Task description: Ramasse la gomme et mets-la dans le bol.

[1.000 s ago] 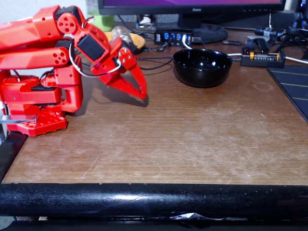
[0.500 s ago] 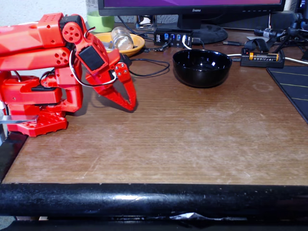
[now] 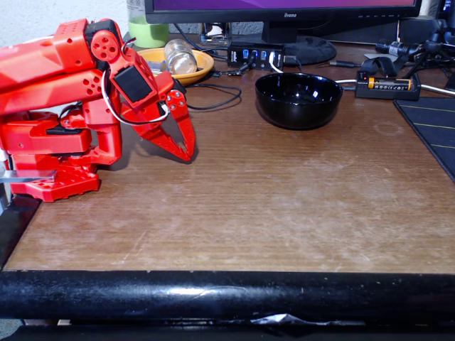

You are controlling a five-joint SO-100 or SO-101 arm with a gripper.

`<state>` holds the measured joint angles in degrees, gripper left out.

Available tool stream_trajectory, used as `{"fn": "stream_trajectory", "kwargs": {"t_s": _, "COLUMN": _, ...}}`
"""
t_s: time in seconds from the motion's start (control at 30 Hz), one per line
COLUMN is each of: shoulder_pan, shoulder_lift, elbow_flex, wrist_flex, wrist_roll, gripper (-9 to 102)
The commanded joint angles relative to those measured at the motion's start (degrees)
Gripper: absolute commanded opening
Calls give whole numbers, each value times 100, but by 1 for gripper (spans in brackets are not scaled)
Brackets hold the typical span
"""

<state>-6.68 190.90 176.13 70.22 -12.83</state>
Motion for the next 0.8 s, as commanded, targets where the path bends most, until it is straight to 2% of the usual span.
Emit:
{"fn": "stream_trajectory", "kwargs": {"t_s": 0.0, "shoulder_pan": -9, "shoulder_lift": -35, "elbow_flex": 114, "wrist_flex": 9, "wrist_roll": 0, "gripper": -6}}
{"fn": "stream_trajectory", "kwargs": {"t_s": 0.77, "shoulder_pan": 0, "shoulder_lift": -35, "elbow_flex": 114, "wrist_flex": 9, "wrist_roll": 105, "gripper": -6}}
